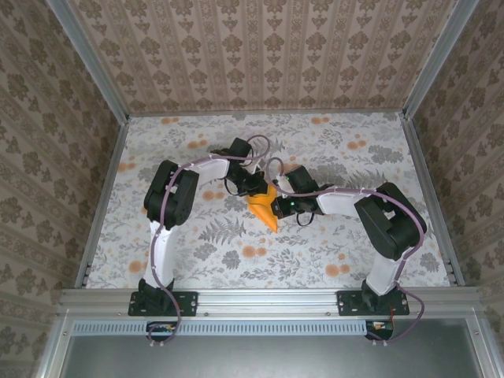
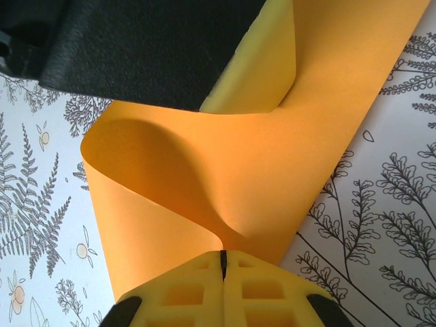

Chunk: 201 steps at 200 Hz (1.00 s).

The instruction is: Fold a paper plane with a square sheet of paper (fold left side to right side)

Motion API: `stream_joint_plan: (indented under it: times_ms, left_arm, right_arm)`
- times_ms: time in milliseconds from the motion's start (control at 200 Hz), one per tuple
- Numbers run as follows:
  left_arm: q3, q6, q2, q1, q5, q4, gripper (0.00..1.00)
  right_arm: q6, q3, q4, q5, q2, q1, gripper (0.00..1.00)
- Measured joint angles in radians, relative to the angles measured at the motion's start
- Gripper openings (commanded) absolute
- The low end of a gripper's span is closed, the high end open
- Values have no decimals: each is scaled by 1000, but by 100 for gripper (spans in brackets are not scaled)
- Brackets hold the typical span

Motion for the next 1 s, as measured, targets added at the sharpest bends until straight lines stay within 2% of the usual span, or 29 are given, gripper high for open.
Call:
stream_joint_plan:
  times_ms: [535, 780, 930, 1005]
  left_arm:
    - [0, 0, 0, 0, 0, 0, 6]
    - [6, 5, 0, 0, 3, -5, 20]
    - [26, 32, -6, 10, -1, -37, 32]
    - [31, 44, -25, 27, -7, -54, 35]
  right_arm:
    - [-4, 3, -13, 21, 15, 0, 0]
    - [-11, 14, -34, 22, 18, 3, 0]
    - [-28, 15, -37, 21, 18, 6, 0]
    - [-34, 16, -40, 21, 18, 7, 0]
